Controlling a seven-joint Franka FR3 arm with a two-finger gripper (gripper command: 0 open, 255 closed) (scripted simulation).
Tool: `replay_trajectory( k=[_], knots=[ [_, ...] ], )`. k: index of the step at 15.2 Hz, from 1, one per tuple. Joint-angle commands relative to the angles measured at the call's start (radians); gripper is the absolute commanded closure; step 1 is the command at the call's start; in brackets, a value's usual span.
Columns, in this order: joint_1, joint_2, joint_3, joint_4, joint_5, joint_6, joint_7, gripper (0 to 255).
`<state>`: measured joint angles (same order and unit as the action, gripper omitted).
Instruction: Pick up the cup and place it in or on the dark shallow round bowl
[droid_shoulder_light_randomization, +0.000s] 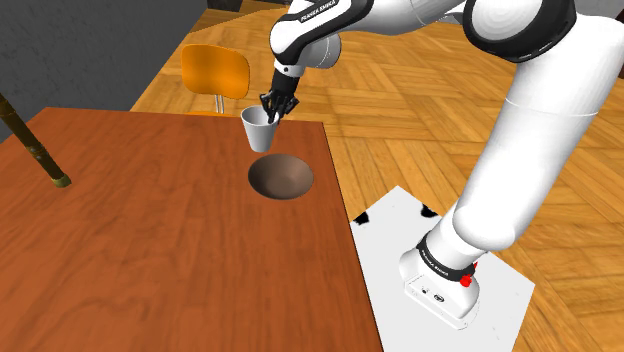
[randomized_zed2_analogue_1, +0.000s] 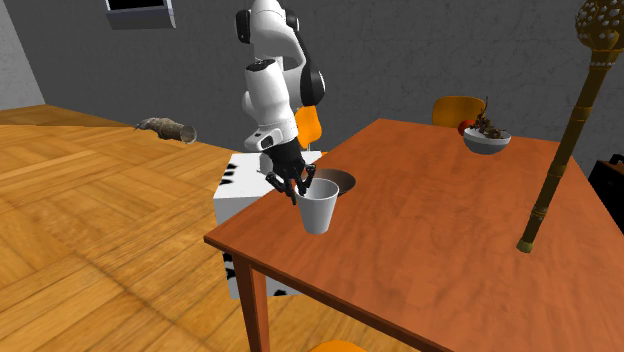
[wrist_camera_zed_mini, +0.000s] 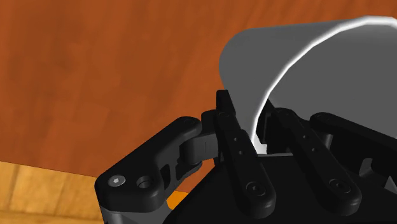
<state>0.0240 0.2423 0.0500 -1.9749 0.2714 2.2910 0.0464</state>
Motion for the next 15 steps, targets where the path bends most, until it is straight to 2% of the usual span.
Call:
replay_trajectory(
  k=[1, 7, 15],
  knots=[
    [0.0, 0.0, 0.0, 0.0, 0.0, 0.0, 0.0, 255],
    [0.0, 0.0, 0.0, 0.0, 0.0, 0.0, 0.0, 255],
    [-0.001, -0.049, -0.004, 0.045, -0.015, -0.093, 0.025, 255]
  ],
)
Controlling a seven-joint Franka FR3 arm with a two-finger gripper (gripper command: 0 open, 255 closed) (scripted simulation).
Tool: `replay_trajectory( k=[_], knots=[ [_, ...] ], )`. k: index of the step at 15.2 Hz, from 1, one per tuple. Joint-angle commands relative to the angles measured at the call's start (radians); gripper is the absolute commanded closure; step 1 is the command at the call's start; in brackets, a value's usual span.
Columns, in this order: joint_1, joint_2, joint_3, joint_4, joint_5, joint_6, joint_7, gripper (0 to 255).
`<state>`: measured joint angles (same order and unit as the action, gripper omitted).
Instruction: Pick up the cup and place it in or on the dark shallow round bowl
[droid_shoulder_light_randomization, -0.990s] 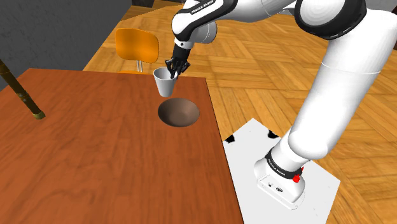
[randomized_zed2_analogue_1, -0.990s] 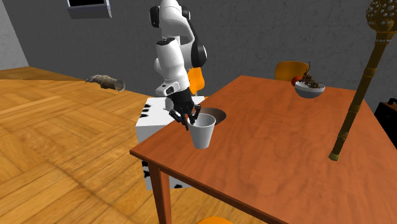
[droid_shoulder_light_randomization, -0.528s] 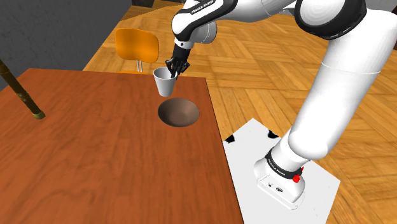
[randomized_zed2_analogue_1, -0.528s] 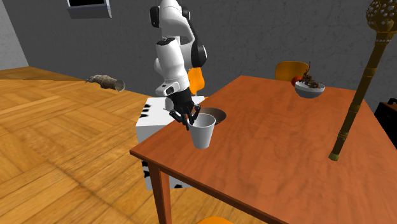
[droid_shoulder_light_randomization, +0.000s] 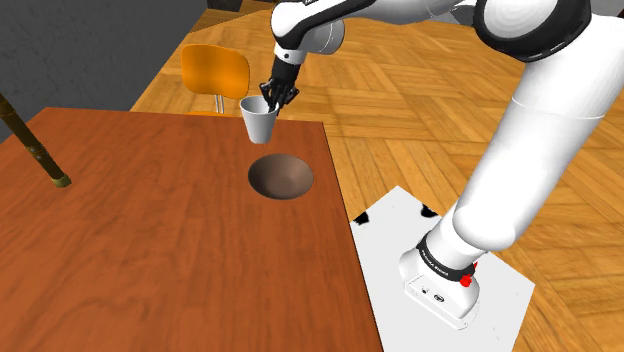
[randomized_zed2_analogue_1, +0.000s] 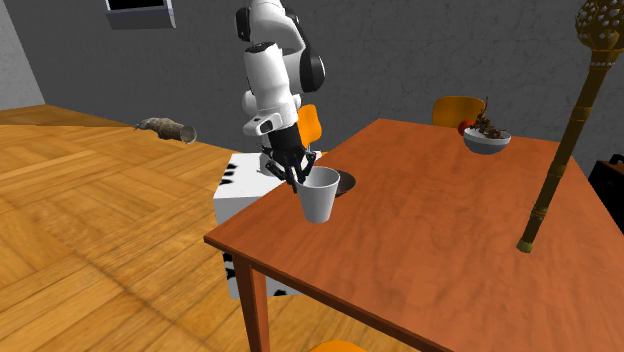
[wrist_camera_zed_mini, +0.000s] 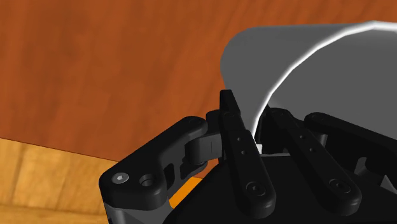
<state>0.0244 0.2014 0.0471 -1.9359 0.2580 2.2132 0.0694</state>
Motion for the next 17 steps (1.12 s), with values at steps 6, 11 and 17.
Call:
replay_trajectory(
  k=[6, 11, 17],
  knots=[
    [-0.002, -0.038, -0.003, 0.05, -0.012, -0.086, 0.02, 255],
    [-0.003, -0.057, -0.005, 0.092, -0.019, -0.147, 0.034, 255],
    [0.004, -0.147, 0.001, 0.042, -0.021, -0.182, 0.057, 255]
  ],
)
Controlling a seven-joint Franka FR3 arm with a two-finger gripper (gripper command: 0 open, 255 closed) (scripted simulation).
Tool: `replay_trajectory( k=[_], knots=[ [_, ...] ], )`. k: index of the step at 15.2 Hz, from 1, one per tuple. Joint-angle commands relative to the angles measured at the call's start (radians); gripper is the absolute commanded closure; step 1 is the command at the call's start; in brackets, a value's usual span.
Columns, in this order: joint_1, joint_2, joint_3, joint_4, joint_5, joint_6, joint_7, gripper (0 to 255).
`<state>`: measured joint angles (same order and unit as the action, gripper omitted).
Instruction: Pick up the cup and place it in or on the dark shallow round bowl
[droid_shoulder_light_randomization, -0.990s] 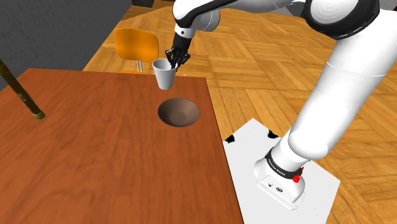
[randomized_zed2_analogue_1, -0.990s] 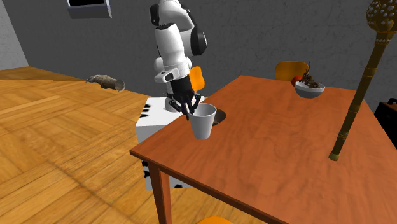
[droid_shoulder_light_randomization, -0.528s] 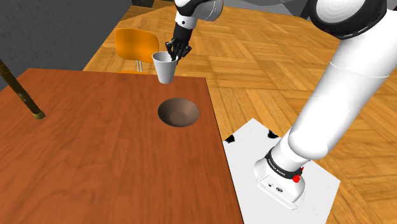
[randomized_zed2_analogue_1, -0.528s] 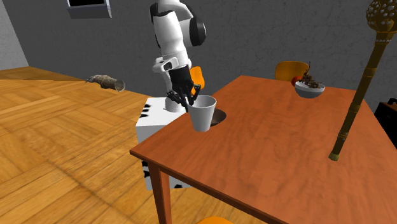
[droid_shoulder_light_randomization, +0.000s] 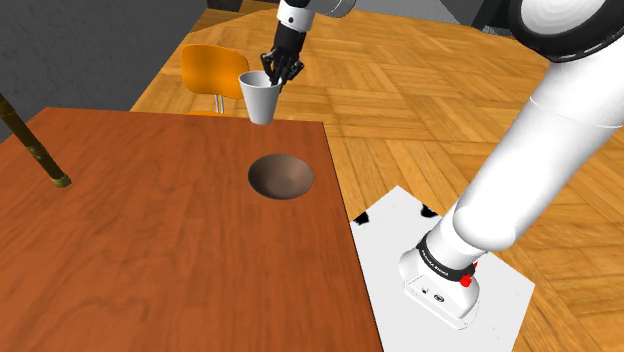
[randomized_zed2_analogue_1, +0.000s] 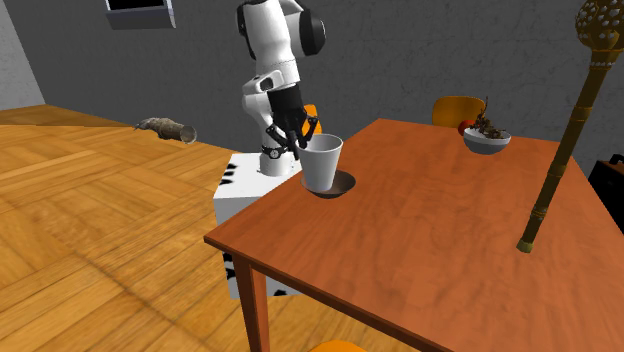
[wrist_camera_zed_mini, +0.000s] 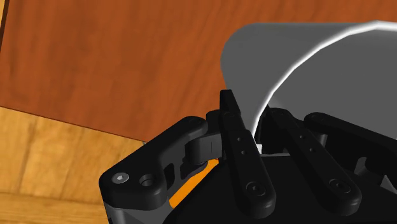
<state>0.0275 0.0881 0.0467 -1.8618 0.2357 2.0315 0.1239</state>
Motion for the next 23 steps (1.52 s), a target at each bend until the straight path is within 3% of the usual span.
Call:
replay_trajectory(
  k=[1, 13, 23],
  knots=[
    [0.006, -0.071, 0.005, -0.074, 0.003, 0.005, 0.009, 255],
    [0.061, -0.519, 0.069, -0.472, 0.041, -0.021, 0.114, 255],
    [0.068, -0.499, 0.078, -0.575, 0.06, 0.1, 0.091, 255]
  ],
)
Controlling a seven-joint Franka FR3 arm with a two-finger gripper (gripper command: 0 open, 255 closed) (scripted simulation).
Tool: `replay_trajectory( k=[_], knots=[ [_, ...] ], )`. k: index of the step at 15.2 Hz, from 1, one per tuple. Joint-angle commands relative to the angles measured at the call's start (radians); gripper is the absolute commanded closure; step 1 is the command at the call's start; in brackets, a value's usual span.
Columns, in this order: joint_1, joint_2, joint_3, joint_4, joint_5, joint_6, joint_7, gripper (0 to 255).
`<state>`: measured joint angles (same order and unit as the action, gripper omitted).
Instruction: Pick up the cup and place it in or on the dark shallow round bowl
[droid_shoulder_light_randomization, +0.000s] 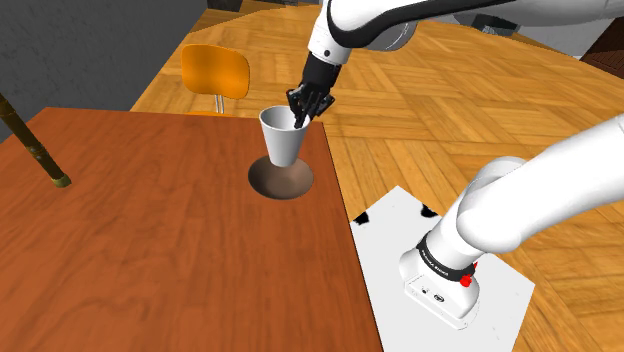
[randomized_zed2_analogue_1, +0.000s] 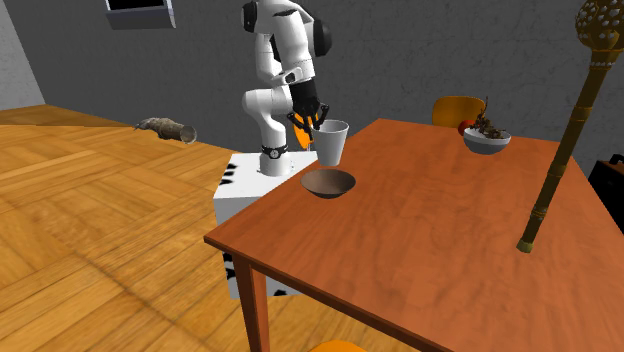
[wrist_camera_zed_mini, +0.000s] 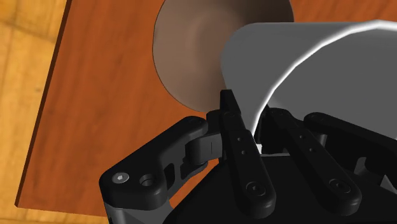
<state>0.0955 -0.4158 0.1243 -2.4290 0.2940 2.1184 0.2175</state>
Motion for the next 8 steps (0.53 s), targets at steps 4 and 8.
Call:
replay_trajectory(
  k=[4, 8],
  knots=[
    [0.004, 0.025, 0.004, -0.046, 0.011, 0.07, -0.016, 255],
    [0.007, 0.049, 0.007, -0.081, 0.022, 0.128, -0.029, 255]
  ],
)
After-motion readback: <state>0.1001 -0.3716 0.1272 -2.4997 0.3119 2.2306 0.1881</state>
